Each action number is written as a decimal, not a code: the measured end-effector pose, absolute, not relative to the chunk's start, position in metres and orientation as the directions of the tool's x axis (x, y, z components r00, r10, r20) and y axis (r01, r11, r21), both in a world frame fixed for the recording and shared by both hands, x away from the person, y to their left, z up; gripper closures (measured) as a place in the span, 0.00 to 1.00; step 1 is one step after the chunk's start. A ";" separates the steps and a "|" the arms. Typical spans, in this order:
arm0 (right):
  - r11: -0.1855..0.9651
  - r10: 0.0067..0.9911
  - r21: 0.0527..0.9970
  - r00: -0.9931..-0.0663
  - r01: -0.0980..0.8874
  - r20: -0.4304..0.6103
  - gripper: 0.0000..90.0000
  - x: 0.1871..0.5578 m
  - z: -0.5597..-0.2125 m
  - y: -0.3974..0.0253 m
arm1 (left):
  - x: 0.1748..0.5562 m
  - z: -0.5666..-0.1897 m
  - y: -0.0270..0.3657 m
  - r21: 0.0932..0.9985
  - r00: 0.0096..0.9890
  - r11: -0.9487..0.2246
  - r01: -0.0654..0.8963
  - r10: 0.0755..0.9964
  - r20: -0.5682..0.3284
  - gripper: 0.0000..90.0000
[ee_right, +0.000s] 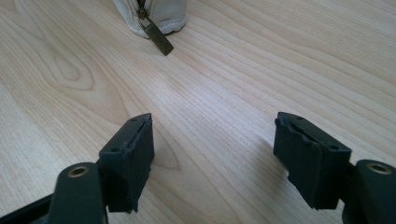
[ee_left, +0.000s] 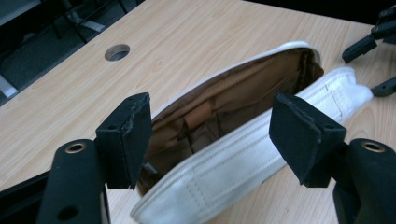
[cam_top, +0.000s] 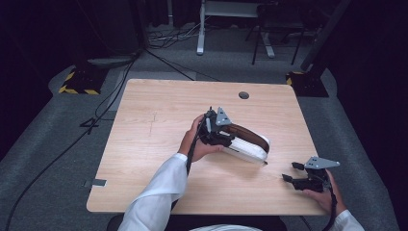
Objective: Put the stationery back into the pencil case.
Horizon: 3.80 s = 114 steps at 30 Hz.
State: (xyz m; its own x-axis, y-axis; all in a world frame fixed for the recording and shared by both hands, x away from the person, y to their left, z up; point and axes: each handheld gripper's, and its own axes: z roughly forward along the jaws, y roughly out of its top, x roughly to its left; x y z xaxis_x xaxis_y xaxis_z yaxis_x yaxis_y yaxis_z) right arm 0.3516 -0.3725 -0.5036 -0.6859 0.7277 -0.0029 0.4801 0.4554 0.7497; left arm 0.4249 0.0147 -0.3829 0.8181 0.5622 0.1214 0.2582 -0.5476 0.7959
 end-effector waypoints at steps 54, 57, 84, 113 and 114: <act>0.456 0.728 0.750 -0.686 0.480 -0.003 0.33 0.352 -0.504 -0.373 | 0.374 -0.441 0.150 0.637 0.757 -0.679 0.364 0.615 0.222 0.18; 0.455 0.728 0.750 -0.686 0.480 -0.003 0.33 0.352 -0.504 -0.373 | 0.372 -0.444 0.157 0.627 0.751 -0.685 0.371 0.619 0.232 0.18; 0.451 0.733 0.751 -0.681 0.483 -0.003 0.33 0.351 -0.504 -0.373 | 0.350 -0.497 0.230 0.650 0.620 -0.514 0.560 0.780 0.082 0.18; 0.455 0.727 0.750 -0.687 0.480 -0.002 0.33 0.351 -0.504 -0.373 | 0.338 -0.505 0.245 0.690 0.508 -0.356 0.631 0.861 -0.021 0.15; 0.455 0.727 0.750 -0.687 0.480 -0.002 0.33 0.351 -0.504 -0.373 | 0.338 -0.505 0.245 0.690 0.509 -0.357 0.630 0.861 -0.020 0.15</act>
State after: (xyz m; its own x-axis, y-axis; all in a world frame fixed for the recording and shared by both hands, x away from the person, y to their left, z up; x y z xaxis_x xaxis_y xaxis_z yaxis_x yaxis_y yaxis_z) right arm 0.3515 -0.3729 -0.5037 -0.6868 0.7269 -0.0016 0.4797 0.4550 0.7503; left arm 0.3383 0.2451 -0.5052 0.5087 0.8607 -0.0200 0.6304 -0.3566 0.6895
